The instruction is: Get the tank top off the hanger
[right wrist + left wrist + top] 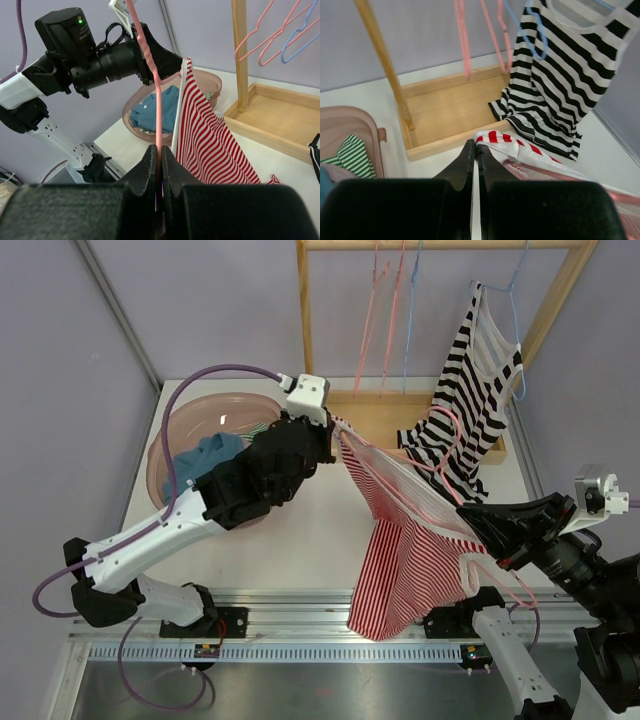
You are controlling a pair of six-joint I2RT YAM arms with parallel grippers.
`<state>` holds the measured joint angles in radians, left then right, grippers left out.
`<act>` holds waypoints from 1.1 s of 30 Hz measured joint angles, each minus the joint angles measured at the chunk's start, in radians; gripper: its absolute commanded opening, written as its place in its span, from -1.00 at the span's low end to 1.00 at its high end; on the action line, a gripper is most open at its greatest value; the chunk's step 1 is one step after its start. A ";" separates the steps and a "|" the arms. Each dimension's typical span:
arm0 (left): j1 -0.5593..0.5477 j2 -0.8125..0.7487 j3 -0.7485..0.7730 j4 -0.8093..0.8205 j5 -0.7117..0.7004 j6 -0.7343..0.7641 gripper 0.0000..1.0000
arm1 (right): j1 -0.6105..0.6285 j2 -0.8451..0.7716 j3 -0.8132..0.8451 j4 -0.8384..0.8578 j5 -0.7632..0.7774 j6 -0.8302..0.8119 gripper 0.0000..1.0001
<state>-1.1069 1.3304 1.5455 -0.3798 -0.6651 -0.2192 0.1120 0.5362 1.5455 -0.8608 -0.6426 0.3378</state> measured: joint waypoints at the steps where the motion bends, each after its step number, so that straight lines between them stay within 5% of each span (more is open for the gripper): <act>1: 0.013 -0.010 -0.008 -0.008 -0.001 -0.019 -1.00 | 0.000 -0.003 -0.007 0.000 -0.005 -0.002 -1.00; 13: 0.160 -0.084 -0.058 -0.066 0.106 -0.174 -1.00 | -0.001 -0.091 -0.186 0.177 -0.055 0.035 -1.00; 26: 0.030 -0.259 -0.371 0.193 0.760 -0.101 -1.00 | -0.001 -0.190 -0.679 1.026 0.103 0.354 -1.00; 29: 0.030 -0.287 -0.420 0.178 0.716 -0.104 -1.00 | -0.001 -0.160 -0.742 1.123 0.171 0.370 -1.00; 33: 0.031 -0.303 -0.436 0.052 0.480 -0.155 -1.00 | -0.001 -0.081 -0.576 0.871 0.308 0.246 -1.00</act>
<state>-1.0756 1.0279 1.1091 -0.3275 -0.1848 -0.3744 0.1112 0.4549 0.9691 0.0097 -0.3347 0.5838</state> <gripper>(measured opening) 0.012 0.087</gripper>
